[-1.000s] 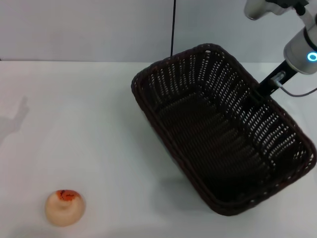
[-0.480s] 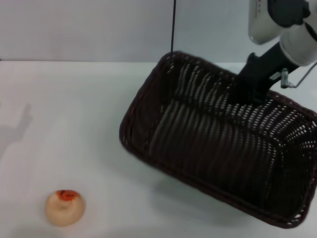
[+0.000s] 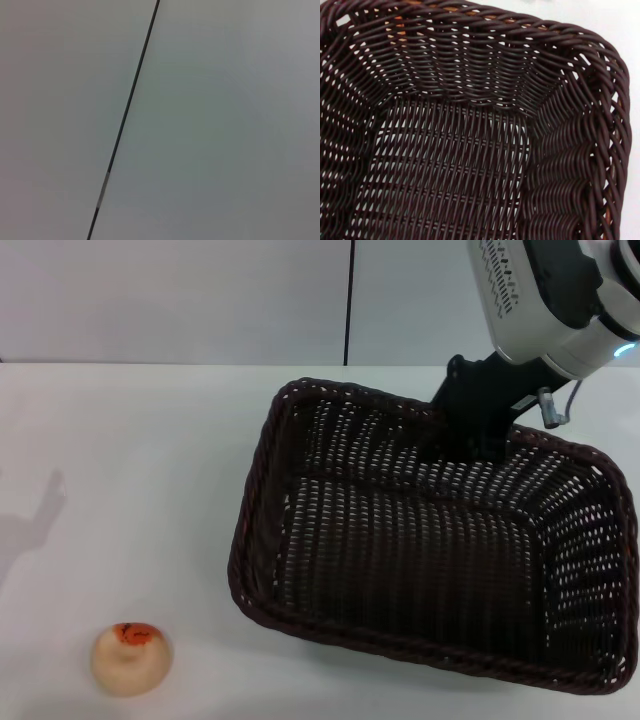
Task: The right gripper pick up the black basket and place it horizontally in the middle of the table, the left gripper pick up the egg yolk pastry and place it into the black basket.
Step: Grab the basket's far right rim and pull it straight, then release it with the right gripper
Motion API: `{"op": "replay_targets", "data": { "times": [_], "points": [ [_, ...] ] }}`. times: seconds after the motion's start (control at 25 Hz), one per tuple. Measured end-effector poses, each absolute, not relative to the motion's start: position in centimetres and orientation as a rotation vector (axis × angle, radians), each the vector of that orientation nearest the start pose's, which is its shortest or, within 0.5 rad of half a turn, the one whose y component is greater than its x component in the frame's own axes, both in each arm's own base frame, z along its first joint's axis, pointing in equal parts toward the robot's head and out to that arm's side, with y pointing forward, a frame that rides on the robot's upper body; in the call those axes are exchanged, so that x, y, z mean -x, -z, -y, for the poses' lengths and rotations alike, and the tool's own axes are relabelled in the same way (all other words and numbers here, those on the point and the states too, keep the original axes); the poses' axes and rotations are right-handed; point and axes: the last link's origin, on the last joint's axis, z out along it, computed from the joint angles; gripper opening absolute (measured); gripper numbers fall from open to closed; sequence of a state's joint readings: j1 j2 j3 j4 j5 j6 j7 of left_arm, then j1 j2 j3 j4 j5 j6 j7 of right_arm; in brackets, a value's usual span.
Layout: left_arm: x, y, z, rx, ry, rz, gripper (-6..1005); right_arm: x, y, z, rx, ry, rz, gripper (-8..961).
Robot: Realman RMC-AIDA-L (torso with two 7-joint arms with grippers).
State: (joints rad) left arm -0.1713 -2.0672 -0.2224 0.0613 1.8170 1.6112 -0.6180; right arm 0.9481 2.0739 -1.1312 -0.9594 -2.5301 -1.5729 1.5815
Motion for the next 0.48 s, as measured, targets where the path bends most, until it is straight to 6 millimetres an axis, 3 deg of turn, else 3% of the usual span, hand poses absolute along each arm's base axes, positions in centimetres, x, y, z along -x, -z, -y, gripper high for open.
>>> {"op": "replay_targets", "data": {
  "times": [0.2,0.48],
  "points": [
    [38.0,-2.5,-20.4,1.532,0.977,0.699,804,-12.6,1.6,-40.0,3.045,0.443,0.478,164],
    [38.1,-2.5,-19.8,1.537,0.975,0.701,803,-12.3,2.5,-40.3,3.055,0.458,0.475,171]
  ]
}}
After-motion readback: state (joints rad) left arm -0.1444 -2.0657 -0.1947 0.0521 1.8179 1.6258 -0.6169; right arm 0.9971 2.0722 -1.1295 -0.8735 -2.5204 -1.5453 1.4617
